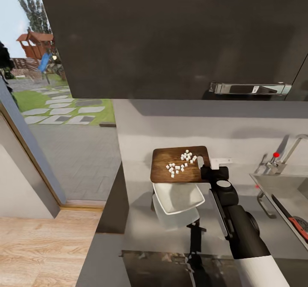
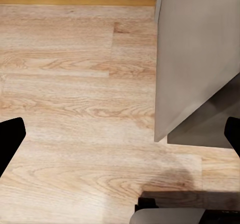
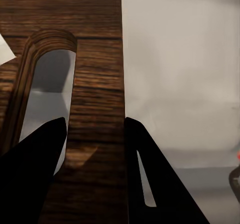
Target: In the kitchen, take the Vidalia onion out of the sink, dice it on the chopping board with the paring knife, put the diced onion into the bowl on the countertop, then place both the paring knife and the chopping board into the sink.
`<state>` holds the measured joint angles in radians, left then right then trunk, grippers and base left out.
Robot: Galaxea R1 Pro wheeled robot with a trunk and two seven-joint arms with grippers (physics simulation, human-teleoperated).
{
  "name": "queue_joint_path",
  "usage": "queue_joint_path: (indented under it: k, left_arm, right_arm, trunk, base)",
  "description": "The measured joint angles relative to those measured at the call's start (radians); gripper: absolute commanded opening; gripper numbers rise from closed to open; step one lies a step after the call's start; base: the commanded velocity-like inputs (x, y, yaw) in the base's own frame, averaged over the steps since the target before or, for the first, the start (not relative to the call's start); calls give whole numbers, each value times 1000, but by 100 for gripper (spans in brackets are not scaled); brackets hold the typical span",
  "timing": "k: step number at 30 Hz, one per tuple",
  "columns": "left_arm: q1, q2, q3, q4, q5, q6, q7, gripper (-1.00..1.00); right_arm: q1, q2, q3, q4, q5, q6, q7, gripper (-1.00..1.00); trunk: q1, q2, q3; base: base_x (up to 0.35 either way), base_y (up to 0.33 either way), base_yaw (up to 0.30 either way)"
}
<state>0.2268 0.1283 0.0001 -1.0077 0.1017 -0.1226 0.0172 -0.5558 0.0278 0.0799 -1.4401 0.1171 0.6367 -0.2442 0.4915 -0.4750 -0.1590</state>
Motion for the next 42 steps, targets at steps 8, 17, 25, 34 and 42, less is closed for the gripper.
queue_joint_path:
  k: [8, 17, 25, 34, 42]
  left_arm:
    - [0, 0, 0, 2, 0, 0, 0, 100]
    - [0, 0, 0, 4, 0, 0, 0, 100]
    - [0, 0, 0, 4, 0, 0, 0, 100]
    - [0, 0, 0, 3, 0, 0, 0, 100]
    - [0, 0, 0, 2, 0, 0, 0, 100]
  right_arm:
    - [0, -2, 0, 8, -2, -40, 4, -100]
    - [0, -4, -1, 10, -2, -44, 7, -100]
    - [0, -6, -2, 27, -2, -92, 9, -100]
    - [0, -9, -2, 37, -2, -117, 9, -100]
    - [0, -12, -4, 57, 0, -142, 9, -100]
  trunk:
    - [0, 0, 0]
    - [0, 0, 0]
    - [0, 0, 0]
    - [0, 0, 0]
    - [0, 0, 0]
  base:
    - [0, 0, 0]
    - [0, 0, 0]
    - [0, 0, 0]
    - [0, 0, 0]
    - [0, 0, 0]
